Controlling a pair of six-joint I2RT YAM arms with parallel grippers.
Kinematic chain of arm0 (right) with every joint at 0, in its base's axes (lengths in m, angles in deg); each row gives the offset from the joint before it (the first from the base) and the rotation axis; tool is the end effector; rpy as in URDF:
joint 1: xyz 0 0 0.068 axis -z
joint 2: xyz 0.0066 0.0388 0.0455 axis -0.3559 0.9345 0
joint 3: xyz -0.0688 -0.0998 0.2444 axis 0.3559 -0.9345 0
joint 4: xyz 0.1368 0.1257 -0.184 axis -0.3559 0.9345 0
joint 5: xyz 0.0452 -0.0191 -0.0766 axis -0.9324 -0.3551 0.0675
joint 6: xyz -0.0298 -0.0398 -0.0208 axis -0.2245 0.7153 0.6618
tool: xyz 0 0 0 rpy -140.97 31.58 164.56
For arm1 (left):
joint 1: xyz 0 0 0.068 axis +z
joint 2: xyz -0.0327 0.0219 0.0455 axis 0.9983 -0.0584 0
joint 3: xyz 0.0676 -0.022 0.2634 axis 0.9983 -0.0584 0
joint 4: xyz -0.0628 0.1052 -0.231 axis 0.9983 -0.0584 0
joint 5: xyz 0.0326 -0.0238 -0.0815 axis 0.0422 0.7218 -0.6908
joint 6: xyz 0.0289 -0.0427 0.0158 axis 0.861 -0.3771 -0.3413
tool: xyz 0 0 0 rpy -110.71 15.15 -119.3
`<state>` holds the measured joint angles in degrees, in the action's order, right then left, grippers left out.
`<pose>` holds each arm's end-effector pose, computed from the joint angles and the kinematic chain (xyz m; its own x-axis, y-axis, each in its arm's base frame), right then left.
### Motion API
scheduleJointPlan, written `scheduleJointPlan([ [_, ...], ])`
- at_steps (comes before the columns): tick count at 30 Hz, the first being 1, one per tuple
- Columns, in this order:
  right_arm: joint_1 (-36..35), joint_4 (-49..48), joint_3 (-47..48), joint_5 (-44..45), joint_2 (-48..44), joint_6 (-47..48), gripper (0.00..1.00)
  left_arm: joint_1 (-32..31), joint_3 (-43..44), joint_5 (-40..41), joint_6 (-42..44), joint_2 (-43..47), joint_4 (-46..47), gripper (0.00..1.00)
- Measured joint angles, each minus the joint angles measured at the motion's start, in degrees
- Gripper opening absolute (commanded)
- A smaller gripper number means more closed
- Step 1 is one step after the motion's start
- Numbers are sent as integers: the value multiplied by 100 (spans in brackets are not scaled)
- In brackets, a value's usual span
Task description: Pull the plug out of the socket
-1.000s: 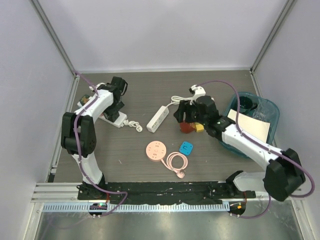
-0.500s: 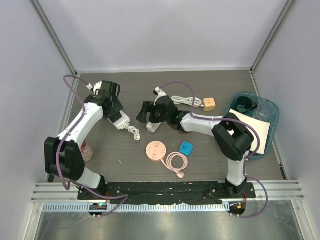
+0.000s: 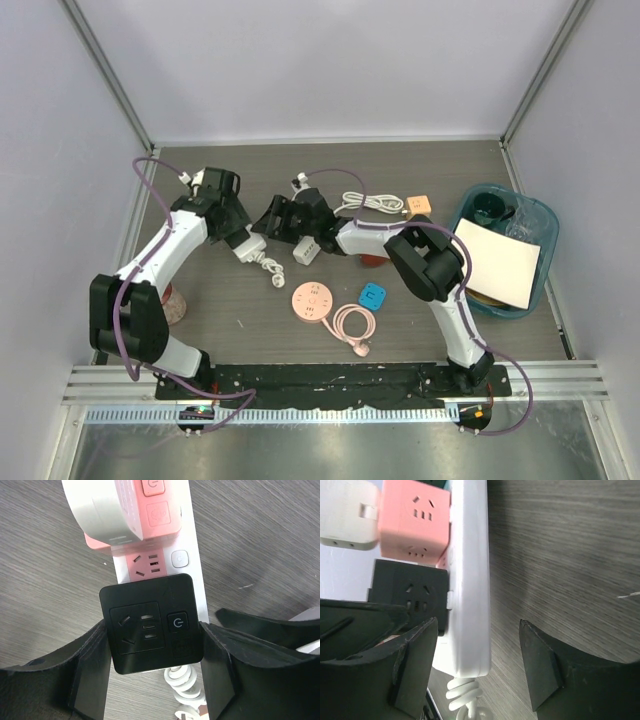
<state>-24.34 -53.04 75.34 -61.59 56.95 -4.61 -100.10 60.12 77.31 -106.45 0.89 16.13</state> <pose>0.3415 0.3552 0.1688 -0.8373 0.2762 -0.4718 -0.2742 0.5345 0.7995 0.3025 -0.0624 0.2629 -0.6489 -0.5207 -0.5548 -0.4943 0.8428 -0.2129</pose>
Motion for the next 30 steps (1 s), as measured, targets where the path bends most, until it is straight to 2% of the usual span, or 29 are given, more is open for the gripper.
scheduleJointPlan([
  [6, -57, -57, 63, -205, 284, -210, 64, 4, -2, -68, 76, 0, 26, 0],
  [8, -61, -120, 63, -254, 291, -267, 55, 2, -9, -72, 103, 0, 33, 0],
  [11, -68, -299, 22, -323, 291, -356, 39, 4, -9, -76, 107, 2, 42, 0],
  [12, -74, -387, -9, -345, 291, -402, 27, 2, -11, -79, 109, 2, 42, 0],
  [14, -83, -514, -72, -350, 291, -472, 14, 4, -26, -72, 129, 9, 39, 0],
  [15, -81, -579, -114, -365, 297, -511, 3, 7, -42, -74, 146, 24, 42, 0],
  [16, -81, -649, -153, -367, 310, -555, 1, 9, -52, -74, 157, 33, 42, 0],
  [23, -83, -1202, -409, -452, 326, -682, 1, 13, -136, -107, 280, 42, 0, 0],
  [25, -83, -1233, -479, -457, 326, -656, 18, 13, -136, -107, 306, 46, -4, 0],
  [27, -83, -1307, -540, -459, 321, -621, 44, 13, -136, -118, 315, 46, -9, 0],
  [30, -74, -1318, -640, -459, 315, -586, 60, 13, -136, -140, 341, 48, -4, 0],
])
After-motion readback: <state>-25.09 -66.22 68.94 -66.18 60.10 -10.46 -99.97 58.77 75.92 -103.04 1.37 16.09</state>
